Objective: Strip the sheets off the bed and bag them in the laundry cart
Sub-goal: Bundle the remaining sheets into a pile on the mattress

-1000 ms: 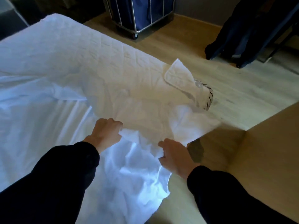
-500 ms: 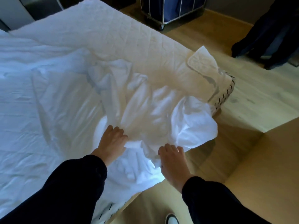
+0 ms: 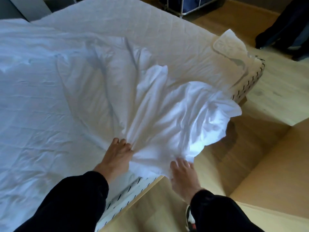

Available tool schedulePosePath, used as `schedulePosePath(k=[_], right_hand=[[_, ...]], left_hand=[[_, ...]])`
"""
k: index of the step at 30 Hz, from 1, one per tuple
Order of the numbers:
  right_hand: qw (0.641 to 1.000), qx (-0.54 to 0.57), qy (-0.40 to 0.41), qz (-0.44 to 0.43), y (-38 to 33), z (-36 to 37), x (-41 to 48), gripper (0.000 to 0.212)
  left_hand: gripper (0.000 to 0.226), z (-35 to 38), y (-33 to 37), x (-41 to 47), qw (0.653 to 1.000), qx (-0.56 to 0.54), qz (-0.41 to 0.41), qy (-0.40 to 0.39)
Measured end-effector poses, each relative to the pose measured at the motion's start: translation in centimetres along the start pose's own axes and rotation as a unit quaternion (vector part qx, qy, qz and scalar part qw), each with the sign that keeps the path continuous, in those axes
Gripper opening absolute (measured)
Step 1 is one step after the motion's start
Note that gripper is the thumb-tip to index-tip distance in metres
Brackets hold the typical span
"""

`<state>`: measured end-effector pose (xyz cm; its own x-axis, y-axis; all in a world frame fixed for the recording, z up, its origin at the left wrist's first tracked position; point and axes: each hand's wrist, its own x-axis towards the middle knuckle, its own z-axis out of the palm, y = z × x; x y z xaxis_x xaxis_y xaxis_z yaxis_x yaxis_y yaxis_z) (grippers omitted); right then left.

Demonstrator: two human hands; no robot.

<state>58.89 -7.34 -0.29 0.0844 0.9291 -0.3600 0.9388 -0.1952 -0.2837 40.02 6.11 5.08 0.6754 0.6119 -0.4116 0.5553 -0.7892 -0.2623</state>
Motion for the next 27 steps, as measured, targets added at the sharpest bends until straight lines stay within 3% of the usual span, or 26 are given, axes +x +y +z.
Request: schedulePosePath(k=[3, 6, 11, 17, 22, 27], right_hand=[[0.998, 0.014, -0.059, 0.007, -1.2, -0.7, 0.8, 0.064], [0.999, 0.034, -0.025, -0.008, -2.3, -2.3, 2.0, 0.056], [0.999, 0.002, 0.025, -0.02, -4.0, -5.1, 5.4, 0.046], [0.998, 0.011, 0.021, -0.064, -7.6, -7.8, 11.4, 0.046], [0.994, 0.047, -0.015, -0.095, -10.3, -8.7, 17.3, 0.063], [0.991, 0.12, -0.008, -0.054, -11.6, -10.0, 24.4, 0.086]], left_hand=[[0.028, 1.6, 0.5, 0.4, 0.997, -0.072, -0.018, -0.014], [0.032, 2.5, 0.1, 1.0, 0.975, -0.213, -0.061, 0.003], [0.045, 2.5, -3.2, 1.5, 0.97, -0.212, -0.117, 0.018], [0.063, 1.9, -9.8, 3.6, 0.951, -0.265, -0.158, 0.008], [0.066, 2.0, -13.9, 8.1, 0.909, -0.368, -0.196, 0.03], [0.067, 1.5, -17.7, 14.8, 0.85, -0.46, -0.254, 0.033]])
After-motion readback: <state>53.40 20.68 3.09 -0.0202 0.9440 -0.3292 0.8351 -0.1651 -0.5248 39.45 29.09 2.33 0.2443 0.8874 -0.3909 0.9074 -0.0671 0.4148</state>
